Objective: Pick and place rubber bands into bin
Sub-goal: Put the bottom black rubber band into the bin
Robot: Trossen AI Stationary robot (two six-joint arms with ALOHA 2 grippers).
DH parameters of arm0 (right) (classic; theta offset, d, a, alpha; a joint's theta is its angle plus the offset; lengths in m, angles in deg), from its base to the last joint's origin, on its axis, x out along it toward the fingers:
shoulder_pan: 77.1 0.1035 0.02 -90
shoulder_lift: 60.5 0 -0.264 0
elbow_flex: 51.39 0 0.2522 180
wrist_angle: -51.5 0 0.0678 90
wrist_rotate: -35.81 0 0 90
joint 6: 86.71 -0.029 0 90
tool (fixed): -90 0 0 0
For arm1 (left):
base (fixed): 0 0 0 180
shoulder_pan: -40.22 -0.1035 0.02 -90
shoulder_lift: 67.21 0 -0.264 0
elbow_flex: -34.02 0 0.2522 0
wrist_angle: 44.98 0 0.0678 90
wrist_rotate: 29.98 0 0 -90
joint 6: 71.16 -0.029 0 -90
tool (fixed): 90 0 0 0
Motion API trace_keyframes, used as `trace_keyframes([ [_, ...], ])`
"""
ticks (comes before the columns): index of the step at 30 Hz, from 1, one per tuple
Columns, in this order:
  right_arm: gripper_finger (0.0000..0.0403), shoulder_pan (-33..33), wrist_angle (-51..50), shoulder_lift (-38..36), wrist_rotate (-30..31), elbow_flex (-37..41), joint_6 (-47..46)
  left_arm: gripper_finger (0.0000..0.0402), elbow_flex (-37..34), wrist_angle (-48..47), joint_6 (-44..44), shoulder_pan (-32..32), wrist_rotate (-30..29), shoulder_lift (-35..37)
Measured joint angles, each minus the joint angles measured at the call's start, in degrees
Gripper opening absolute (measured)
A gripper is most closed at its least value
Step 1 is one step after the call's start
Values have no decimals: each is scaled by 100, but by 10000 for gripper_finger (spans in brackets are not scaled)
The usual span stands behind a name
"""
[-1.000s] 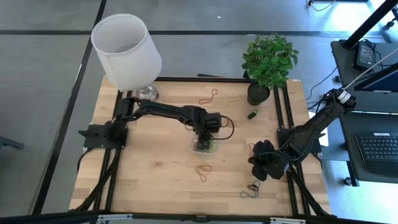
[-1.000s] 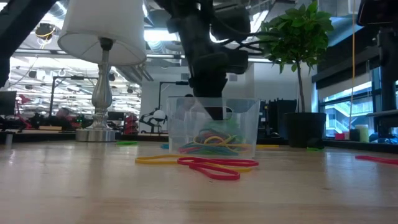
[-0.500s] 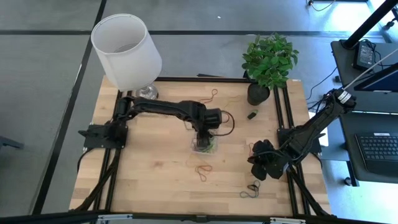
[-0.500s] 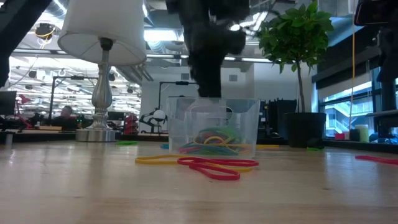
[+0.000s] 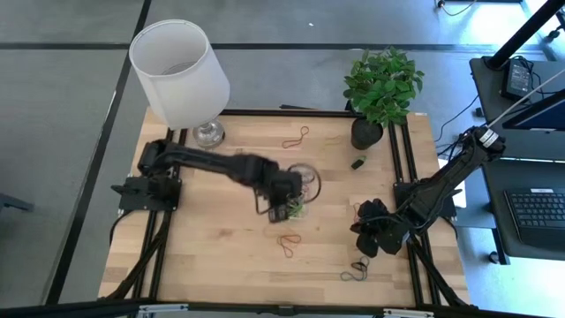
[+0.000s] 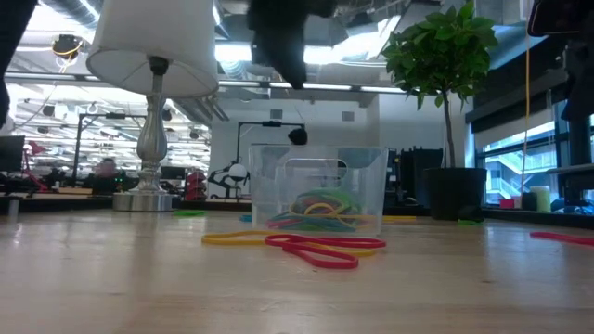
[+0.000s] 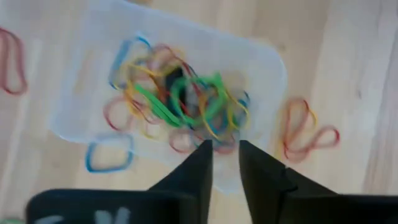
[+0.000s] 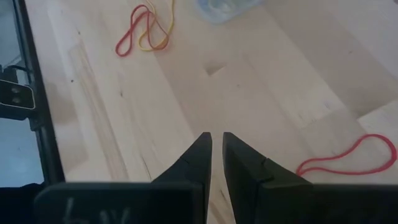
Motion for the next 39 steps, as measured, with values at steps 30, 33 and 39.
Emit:
trace_keyframes([
  [30,25,161,-1722,2335,-2301,-2341,479,2,-5069,2962,1136,1580,-661,3586],
  [33,48,160,-1679,2654,-2606,-2345,597,3,-5397,2969,1130,1580,-776,4038],
  [39,106,157,-1524,3154,-2924,-2345,650,3,-5870,2958,1052,1566,-783,4657],
])
